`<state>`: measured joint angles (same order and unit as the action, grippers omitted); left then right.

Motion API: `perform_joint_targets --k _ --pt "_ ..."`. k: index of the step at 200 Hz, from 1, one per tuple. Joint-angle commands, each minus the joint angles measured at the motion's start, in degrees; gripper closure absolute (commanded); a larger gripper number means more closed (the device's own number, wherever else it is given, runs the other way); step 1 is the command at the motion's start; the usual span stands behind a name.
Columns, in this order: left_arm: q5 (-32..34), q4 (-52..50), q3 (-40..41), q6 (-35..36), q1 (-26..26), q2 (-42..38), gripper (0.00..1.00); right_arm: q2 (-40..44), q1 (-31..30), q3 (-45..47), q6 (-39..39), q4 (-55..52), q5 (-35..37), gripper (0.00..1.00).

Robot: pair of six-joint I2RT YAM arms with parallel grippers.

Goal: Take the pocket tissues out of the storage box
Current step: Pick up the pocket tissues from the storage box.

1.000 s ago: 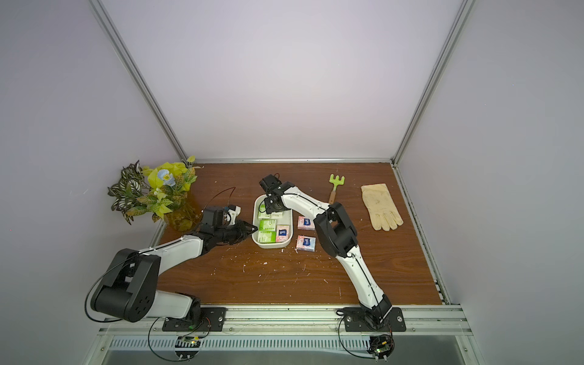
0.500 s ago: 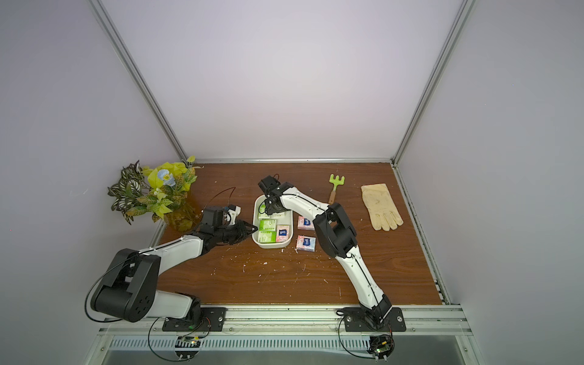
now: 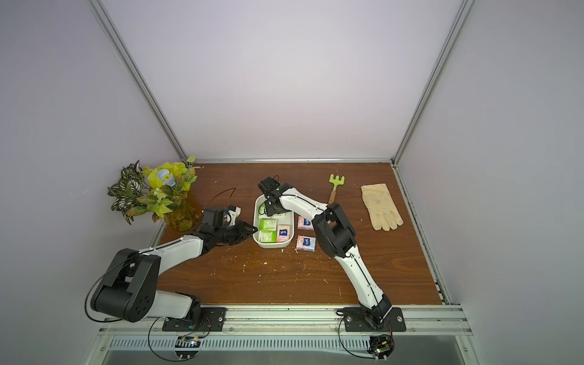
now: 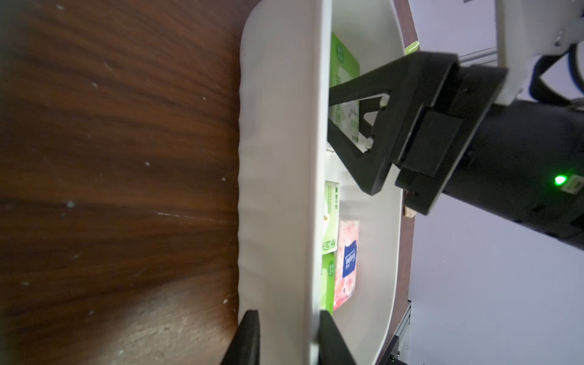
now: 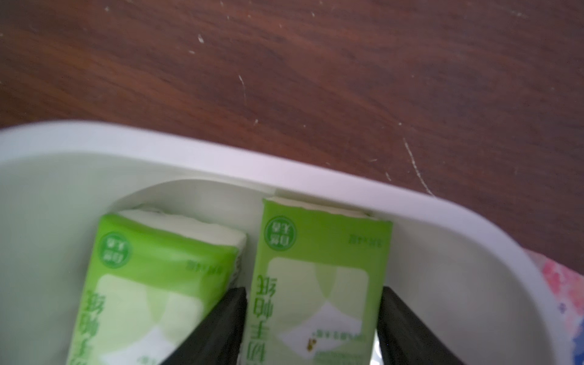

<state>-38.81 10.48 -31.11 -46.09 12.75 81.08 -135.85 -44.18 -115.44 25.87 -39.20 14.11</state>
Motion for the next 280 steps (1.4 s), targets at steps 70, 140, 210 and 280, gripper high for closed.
perform_joint_targets --k 70,140,210,280 --pt "-0.1 -0.6 -0.7 0.7 0.5 -0.4 0.73 -0.3 0.1 -0.9 0.3 -1.8 -0.8 0.38" --pt "1.3 -1.8 -1.0 1.1 0.4 -1.4 0.73 5.7 0.2 -2.6 -0.6 -2.0 -1.2 0.41" --pt "2.6 -2.8 -1.3 1.1 -0.5 -2.3 0.62 13.0 0.3 -4.3 -1.6 -2.4 -2.0 0.41" --pt "3.9 -4.5 -2.2 2.1 -3.4 -6.0 0.43 23.9 4.5 2.7 -2.9 -2.5 -1.4 0.41"
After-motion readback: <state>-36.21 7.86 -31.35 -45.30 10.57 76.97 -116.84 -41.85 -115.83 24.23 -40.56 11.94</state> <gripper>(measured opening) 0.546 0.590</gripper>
